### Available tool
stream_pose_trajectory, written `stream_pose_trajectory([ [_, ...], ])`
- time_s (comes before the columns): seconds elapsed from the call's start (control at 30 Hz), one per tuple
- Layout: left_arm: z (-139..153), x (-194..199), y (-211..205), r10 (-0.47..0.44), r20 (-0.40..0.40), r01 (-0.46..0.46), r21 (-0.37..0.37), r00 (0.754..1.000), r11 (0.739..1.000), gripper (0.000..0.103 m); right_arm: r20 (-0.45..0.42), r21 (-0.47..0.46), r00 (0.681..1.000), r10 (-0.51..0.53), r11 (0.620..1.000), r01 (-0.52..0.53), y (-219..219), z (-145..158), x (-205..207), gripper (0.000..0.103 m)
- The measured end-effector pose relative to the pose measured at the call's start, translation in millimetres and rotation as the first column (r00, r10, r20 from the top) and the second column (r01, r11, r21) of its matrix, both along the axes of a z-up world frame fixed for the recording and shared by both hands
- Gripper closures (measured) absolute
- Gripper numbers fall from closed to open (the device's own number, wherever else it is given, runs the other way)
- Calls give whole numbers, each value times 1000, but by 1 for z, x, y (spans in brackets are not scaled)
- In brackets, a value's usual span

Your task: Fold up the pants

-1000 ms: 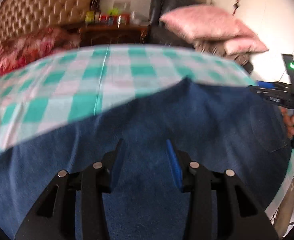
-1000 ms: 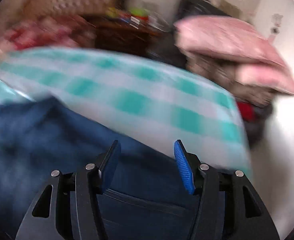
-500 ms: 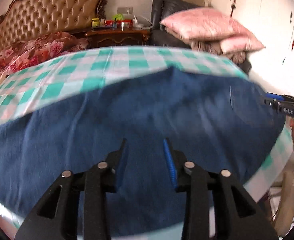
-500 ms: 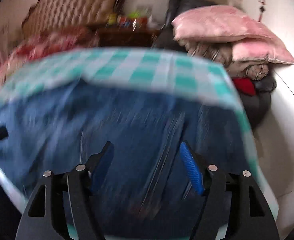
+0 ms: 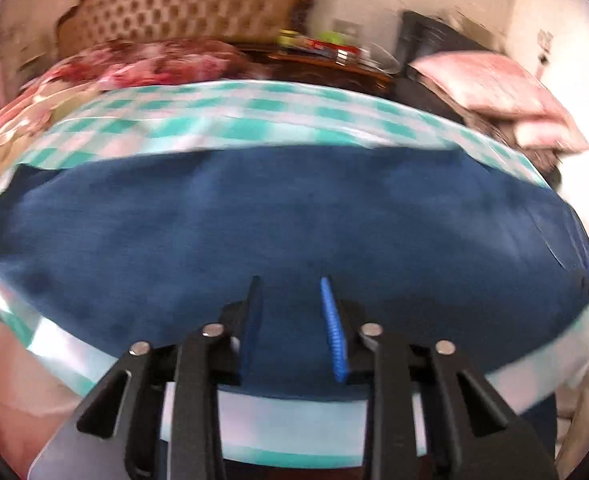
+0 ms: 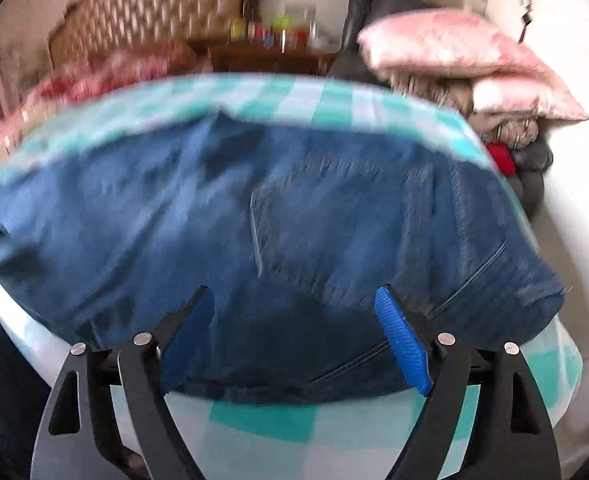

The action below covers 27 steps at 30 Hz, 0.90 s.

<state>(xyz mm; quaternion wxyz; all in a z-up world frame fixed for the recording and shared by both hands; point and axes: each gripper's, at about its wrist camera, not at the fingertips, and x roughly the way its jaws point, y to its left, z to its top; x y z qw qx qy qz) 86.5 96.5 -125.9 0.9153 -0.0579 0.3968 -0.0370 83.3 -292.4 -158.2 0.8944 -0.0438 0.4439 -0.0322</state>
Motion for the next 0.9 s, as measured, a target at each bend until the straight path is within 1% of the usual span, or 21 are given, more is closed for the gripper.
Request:
stream_pose_trajectory([
  [0.03,3,8,22,29,7,-30,9,1000,1000,74,-17,-16,1000,-5,1000,5,1,-6,0,24],
  [0.1,8,25,67,111,20,-112,68,994,991,76,-3,-38,1000,-11,999,11,6,-7,-3,24],
  [0.17,5,52,120,172,-15,-169,117,985,979,76,-15,-37,1000,-16,999,15,6,-7,-2,23],
  [0.23,-5,75,158,201,-61,-190,156,978,969,76,-31,-33,999,-25,999,24,7,-7,0,23],
  [0.27,-15,90,186,221,-119,-197,186,968,963,76,-34,-38,999,-30,999,29,7,-7,0,22],
  [0.3,-20,97,200,219,-139,-190,196,966,962,75,-34,-46,999,-33,998,32,8,-7,-1,22],
  [0.33,-18,102,219,197,-126,-172,182,972,968,75,-36,-50,999,-38,998,36,9,-6,-1,22],
  [0.37,-16,105,231,209,-127,-180,209,970,961,75,-36,-53,998,-43,998,41,10,-5,-2,22],
  [0.4,-11,109,251,274,-127,-226,298,953,927,75,-40,-57,998,-51,997,48,10,-3,-2,22],
  [0.43,-5,105,266,323,-109,-276,313,940,909,76,-45,-59,997,-62,996,59,11,-1,-2,22],
  [0.47,2,100,279,353,-93,-316,278,931,907,76,-44,-60,997,-70,996,68,12,1,-2,22],
  [0.53,21,75,314,410,-56,-405,87,910,910,76,-14,-18,999,-51,999,50,21,14,-1,22],
  [0.57,25,66,320,425,-45,-423,53,904,905,76,2,-7,999,-40,999,40,26,20,0,22],
  [0.63,30,42,331,482,-16,-482,9,876,876,77,46,7,999,-5,1000,5,46,34,4,22],
  [0.67,29,30,333,487,-9,-487,-23,873,873,78,53,20,999,5,1000,-6,53,37,6,22],
  [0.7,25,21,331,472,-7,-472,-30,882,881,78,60,48,998,13,999,-16,63,39,11,22],
  [0.73,23,15,324,462,-10,-463,-9,887,887,78,59,61,998,15,998,-18,72,38,15,22],
  [0.8,13,11,306,410,-25,-409,41,912,911,78,25,37,1000,16,999,-17,92,31,24,22],
  [0.83,8,9,296,392,-26,-387,114,920,915,76,10,28,1000,9,1000,-9,101,28,27,22],
  [0.87,2,11,292,390,-31,-378,181,920,908,76,5,32,1000,5,999,-5,106,26,29,22],
  [0.9,-3,15,290,407,-45,-389,215,912,896,75,-10,37,1000,2,999,-2,112,21,29,22],
])
